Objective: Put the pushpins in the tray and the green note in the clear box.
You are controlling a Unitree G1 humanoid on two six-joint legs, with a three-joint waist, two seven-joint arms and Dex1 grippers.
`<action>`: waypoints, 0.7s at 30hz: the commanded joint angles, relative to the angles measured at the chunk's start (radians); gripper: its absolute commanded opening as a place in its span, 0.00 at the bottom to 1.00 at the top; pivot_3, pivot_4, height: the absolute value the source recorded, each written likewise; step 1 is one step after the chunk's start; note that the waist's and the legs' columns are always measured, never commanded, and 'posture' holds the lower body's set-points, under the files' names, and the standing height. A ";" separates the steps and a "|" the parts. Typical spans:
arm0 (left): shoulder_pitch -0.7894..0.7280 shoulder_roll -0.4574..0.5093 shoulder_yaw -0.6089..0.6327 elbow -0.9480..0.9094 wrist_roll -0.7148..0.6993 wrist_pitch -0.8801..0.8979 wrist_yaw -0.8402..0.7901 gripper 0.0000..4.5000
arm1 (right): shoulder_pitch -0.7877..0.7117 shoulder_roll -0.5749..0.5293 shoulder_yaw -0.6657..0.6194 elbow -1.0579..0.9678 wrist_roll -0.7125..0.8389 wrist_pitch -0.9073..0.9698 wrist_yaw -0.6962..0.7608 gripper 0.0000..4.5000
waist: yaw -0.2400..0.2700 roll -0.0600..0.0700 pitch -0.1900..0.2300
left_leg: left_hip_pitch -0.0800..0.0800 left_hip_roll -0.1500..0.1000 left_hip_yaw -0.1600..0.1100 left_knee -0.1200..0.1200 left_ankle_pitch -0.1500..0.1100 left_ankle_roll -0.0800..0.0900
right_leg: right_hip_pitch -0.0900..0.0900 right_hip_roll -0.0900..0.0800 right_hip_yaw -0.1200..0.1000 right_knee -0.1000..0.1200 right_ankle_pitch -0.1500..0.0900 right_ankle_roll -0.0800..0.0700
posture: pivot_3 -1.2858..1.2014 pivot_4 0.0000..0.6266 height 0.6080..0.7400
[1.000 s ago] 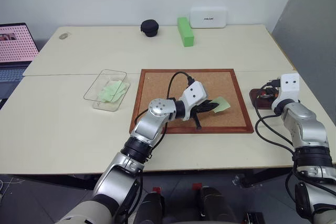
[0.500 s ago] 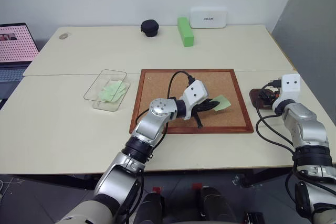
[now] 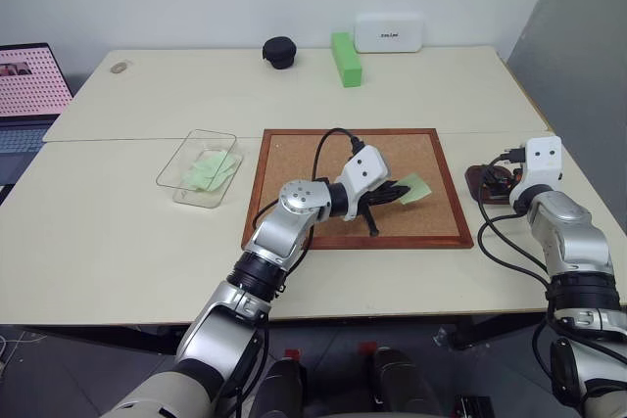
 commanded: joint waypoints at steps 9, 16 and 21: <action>-0.048 0.046 0.161 -0.036 -0.048 0.068 0.108 0.00 | 0.117 -0.032 0.056 -0.331 0.068 -0.046 0.274 0.99 | -0.003 0.000 0.000 | 0.000 0.000 0.000 0.000 0.000 0.000 | 0.000 0.000 0.000 0.001 0.000 0.000 | 0.52 0.24 1.00; 0.001 0.120 0.336 -0.118 0.058 0.116 0.461 0.00 | 0.179 0.047 0.069 -0.753 0.348 0.150 0.355 0.99 | -0.008 0.000 0.000 | 0.001 0.000 -0.001 0.001 0.000 0.000 | 0.001 0.000 -0.001 0.001 0.000 0.001 | 0.52 0.24 1.00; 0.071 0.141 0.473 -0.278 0.110 0.246 0.717 0.00 | 0.196 0.021 0.131 -0.966 0.445 0.272 0.370 0.99 | -0.001 -0.001 0.001 | 0.001 0.001 -0.003 0.001 0.000 0.000 | 0.000 0.000 -0.002 0.001 0.000 0.001 | 0.52 0.24 1.00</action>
